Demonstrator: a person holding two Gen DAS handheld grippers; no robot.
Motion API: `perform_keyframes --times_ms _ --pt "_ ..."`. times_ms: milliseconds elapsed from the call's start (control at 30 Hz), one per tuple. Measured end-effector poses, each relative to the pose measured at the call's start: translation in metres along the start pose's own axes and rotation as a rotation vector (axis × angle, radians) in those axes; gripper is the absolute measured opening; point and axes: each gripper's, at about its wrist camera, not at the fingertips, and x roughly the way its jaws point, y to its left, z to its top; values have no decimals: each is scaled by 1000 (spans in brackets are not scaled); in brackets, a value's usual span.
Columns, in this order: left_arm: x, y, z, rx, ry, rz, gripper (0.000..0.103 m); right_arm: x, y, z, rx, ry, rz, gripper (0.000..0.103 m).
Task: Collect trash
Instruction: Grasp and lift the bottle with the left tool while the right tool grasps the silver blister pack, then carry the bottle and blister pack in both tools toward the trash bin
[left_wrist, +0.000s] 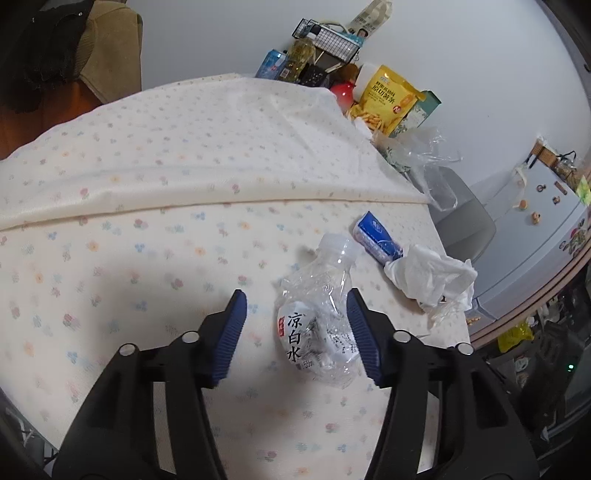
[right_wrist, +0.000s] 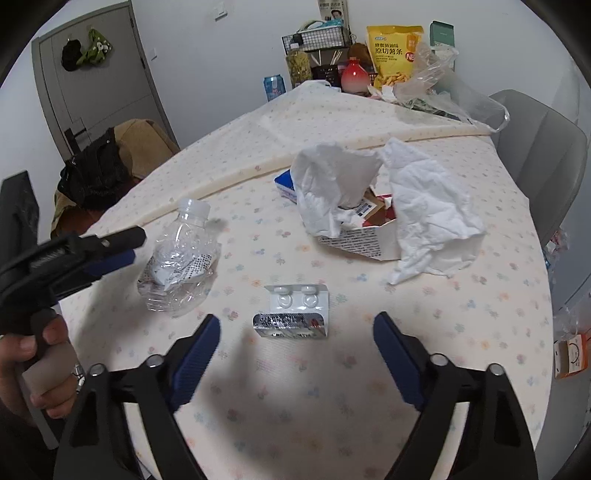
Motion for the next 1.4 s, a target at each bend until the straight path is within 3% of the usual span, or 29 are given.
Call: perform_keyframes --times_ms 33,100,267,567,667,800,1000,1133,1167,1200,1400 --pt "1 0 1 4 4 7 61 4 0 0 0 13 -1 61" --pt "3 0 2 5 10 13 68 12 -2 0 15 50 7 43" --pt "12 -8 0 24 27 15 86 6 -7 -3 14 29 0 42" --pt "35 -28 -6 56 67 50 92 -13 -31 -7 60 6 -13 42" --pt "42 -37 -7 95 71 101 92 -16 -38 -9 76 4 -14 42" --pt "54 -55 -13 203 77 263 92 -18 -44 -11 91 1 -13 43" --pt "62 -74 -16 317 85 370 92 -20 -52 -15 108 2 -13 43" --pt "67 -75 -16 331 108 399 89 -22 -54 -18 113 1 -8 43" --pt "67 -74 -16 326 108 398 74 -23 -54 -18 113 1 -8 43" --pt "64 -72 -15 316 90 418 74 -24 -54 -18 113 0 -7 43" --pt "49 -69 -15 285 46 368 73 -36 -56 -19 111 -23 -5 43"
